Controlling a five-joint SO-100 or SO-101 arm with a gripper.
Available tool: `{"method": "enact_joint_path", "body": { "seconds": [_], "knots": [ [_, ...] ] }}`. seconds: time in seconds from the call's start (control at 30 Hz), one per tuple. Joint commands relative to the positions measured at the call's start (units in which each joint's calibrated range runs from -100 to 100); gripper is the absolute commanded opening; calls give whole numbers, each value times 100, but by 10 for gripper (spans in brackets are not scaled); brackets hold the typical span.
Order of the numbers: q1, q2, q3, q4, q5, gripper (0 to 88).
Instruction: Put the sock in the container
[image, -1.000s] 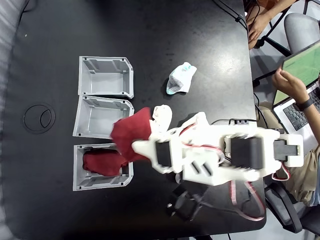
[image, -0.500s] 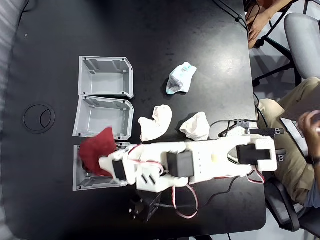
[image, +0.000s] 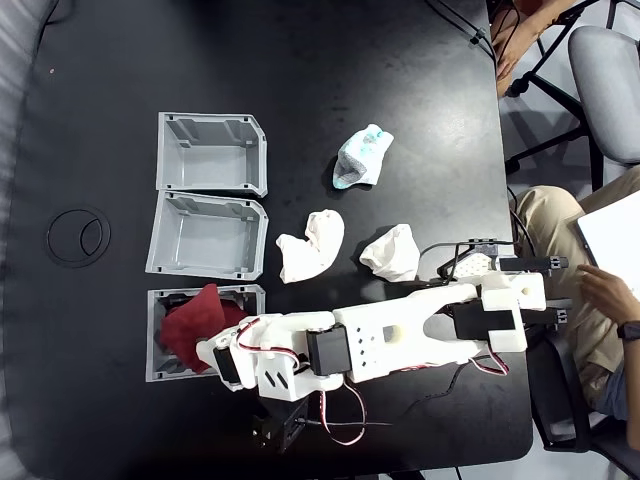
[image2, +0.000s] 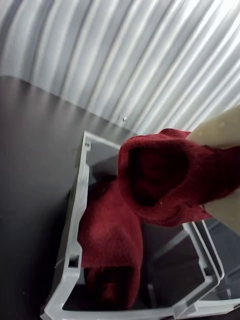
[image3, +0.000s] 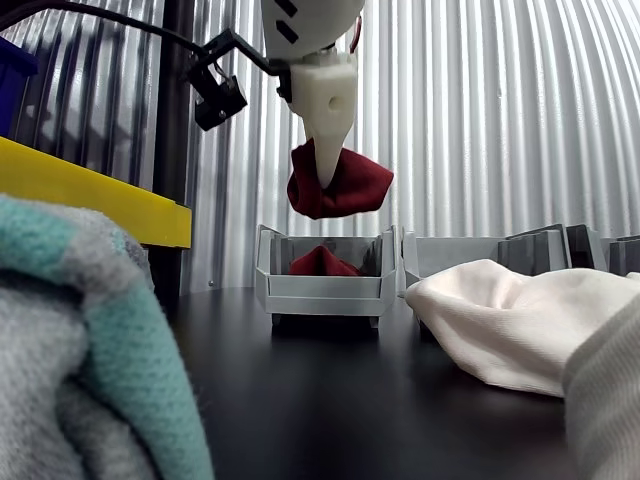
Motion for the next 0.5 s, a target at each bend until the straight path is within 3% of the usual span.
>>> {"method": "enact_joint_path", "body": {
  "seconds": [0.0,0.3,0.47],
  "knots": [
    [3,-78,-238,-110,-42,18],
    [-52,-153,-157,86,-47,301],
    [-52,-170,-229,317,-47,360]
  ]
}}
